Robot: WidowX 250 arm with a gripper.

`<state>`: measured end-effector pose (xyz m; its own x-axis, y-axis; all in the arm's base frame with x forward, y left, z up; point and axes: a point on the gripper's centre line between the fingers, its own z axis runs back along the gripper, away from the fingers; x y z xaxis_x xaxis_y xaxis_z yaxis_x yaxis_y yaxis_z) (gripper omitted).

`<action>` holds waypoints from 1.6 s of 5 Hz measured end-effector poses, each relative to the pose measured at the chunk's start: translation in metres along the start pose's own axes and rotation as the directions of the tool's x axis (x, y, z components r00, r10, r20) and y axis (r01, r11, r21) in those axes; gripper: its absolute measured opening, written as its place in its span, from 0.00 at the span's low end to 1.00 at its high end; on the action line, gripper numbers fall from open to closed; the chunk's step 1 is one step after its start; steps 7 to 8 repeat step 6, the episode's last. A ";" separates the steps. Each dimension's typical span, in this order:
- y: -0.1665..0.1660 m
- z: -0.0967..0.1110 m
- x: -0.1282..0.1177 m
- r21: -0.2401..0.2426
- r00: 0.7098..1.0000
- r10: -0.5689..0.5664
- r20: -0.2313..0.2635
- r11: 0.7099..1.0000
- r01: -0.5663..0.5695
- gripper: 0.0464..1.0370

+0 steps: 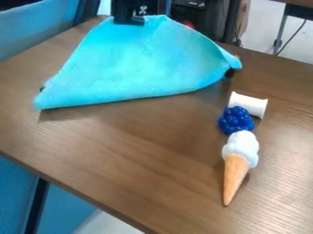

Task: Fold the cloth from bottom right to top left

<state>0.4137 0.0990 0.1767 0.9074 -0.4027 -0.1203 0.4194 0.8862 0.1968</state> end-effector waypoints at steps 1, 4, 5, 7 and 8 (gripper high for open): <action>0.010 -0.005 0.006 0.005 1.000 0.006 -0.028 1.000 -0.006 0.02; 0.029 -0.028 0.018 0.076 0.996 0.061 -0.061 0.995 -0.057 0.73; 0.031 -0.047 0.016 0.077 0.994 0.079 -0.074 0.994 -0.074 0.95; 0.033 -0.014 0.008 0.134 0.990 0.121 0.068 0.983 -0.129 0.96; 0.033 -0.014 0.008 0.134 0.990 0.121 0.068 0.983 -0.129 0.96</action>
